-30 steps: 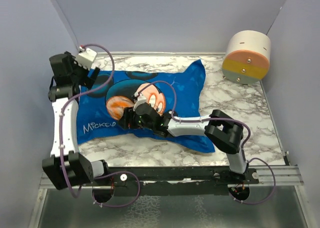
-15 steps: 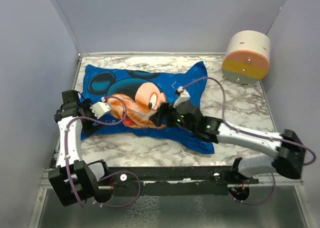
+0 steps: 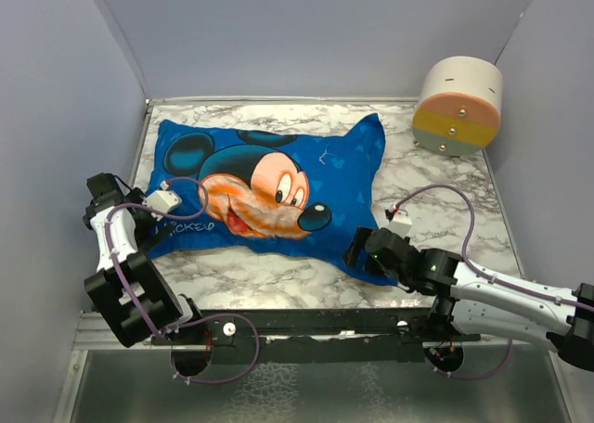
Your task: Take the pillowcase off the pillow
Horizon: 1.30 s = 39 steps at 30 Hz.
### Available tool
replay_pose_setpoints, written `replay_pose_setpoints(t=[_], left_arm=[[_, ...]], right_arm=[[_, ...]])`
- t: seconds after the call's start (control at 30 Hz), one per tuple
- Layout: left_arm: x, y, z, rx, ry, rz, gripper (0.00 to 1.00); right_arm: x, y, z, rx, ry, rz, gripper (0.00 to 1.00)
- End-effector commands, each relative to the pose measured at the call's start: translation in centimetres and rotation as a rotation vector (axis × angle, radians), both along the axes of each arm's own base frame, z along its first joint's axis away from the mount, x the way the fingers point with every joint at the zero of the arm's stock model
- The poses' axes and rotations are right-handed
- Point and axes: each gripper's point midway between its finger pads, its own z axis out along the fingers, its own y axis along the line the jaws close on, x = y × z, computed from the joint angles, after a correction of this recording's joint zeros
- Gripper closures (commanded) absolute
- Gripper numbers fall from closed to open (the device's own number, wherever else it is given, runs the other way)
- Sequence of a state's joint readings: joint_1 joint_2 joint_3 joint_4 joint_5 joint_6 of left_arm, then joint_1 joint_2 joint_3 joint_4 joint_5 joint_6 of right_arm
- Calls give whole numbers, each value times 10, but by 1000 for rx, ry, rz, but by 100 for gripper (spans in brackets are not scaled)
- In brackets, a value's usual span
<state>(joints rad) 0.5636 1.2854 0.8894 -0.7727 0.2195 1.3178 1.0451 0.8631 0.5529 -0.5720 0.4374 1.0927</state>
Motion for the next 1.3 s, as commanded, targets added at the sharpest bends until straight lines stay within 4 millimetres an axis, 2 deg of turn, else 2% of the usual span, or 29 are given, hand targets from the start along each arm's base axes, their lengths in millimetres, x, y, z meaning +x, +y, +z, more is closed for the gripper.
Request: replay_pose_setpoints(t=[0.0,0.07,0.13,0.23,0.3,0.4,0.47,0.57,0.6,0.67,0.83,1.0,1.13,1.27], left_arm=[[16,-1,-15,-63,-72,76,1],[18,-5,-21,-91,-82,89,2],[19,-8,-25,-111,-91,99,6],[18,-14,-28,-136,-104,94,21],[18,-19,-25,-155,-112,87,39],[17,-26,-16,-182,-124,79,80],[17,-29,-4,-187,-146,81,98],[18,-34,19,-196,-192,80,100],[19,-36,27,-200,-210,80,100],[20,-40,46,-207,-249,84,100],[24,-49,111,-246,-339,107,100],[31,-51,186,-273,-451,171,100],[34,-49,257,-228,-598,186,100],[27,-52,319,-176,-744,175,100]], right_arm=[[-5,-22,-35,-82,67,-92,1],[-9,-26,-51,-108,94,-103,0],[-12,-29,-64,-118,114,-108,1],[-11,-22,-69,-86,106,-91,12],[-8,-16,-66,-82,88,-66,26],[2,-8,-52,-92,45,-38,49],[7,-3,-40,-104,18,-21,64],[11,-1,-23,-106,-1,-19,95],[11,-1,-17,-98,-6,-19,98],[15,-6,-2,-84,-39,-44,99],[13,-17,52,-3,-117,-51,99],[14,-29,136,103,-242,-59,99],[13,-39,206,171,-338,-50,99],[9,-50,261,217,-405,-42,99]])
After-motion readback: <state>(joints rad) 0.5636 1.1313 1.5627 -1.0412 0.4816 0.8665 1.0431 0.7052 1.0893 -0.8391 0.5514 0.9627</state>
